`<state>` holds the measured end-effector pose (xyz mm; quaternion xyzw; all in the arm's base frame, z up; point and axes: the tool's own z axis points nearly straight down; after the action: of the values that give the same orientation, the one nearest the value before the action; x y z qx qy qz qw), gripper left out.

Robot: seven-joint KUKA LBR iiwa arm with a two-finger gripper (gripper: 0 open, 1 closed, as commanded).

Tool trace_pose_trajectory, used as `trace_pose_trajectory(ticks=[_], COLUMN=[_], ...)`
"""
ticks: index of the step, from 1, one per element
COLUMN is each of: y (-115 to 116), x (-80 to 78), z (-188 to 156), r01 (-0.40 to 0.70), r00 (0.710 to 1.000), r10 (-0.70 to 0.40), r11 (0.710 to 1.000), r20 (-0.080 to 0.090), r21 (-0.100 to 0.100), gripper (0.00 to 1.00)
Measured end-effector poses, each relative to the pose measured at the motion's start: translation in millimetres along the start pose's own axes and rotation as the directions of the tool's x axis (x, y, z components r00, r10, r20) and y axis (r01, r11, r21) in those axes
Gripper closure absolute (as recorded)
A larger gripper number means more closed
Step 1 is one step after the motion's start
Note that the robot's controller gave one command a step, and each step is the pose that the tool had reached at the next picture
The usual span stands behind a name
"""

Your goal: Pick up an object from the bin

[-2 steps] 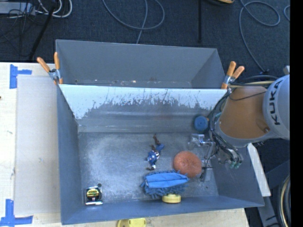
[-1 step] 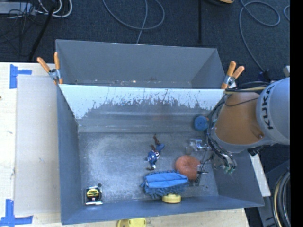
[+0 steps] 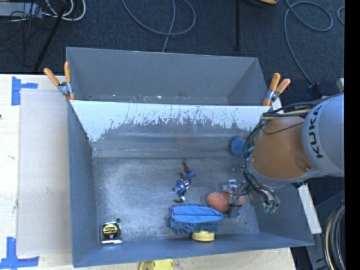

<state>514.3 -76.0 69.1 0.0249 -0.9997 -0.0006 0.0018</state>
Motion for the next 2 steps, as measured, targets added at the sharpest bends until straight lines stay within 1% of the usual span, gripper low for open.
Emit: trace_pose_trajectory(ticks=[1,2], y=[0,8], x=[0.0,-13.4], z=[0,-51], r01=[0.001,-0.002], r00=[1.0,1.0], r10=[-0.001,0.002], r11=[1.0,1.0], r20=[0.0,-0.004], r21=[0.0,-0.001], gripper=[1.0,1.0])
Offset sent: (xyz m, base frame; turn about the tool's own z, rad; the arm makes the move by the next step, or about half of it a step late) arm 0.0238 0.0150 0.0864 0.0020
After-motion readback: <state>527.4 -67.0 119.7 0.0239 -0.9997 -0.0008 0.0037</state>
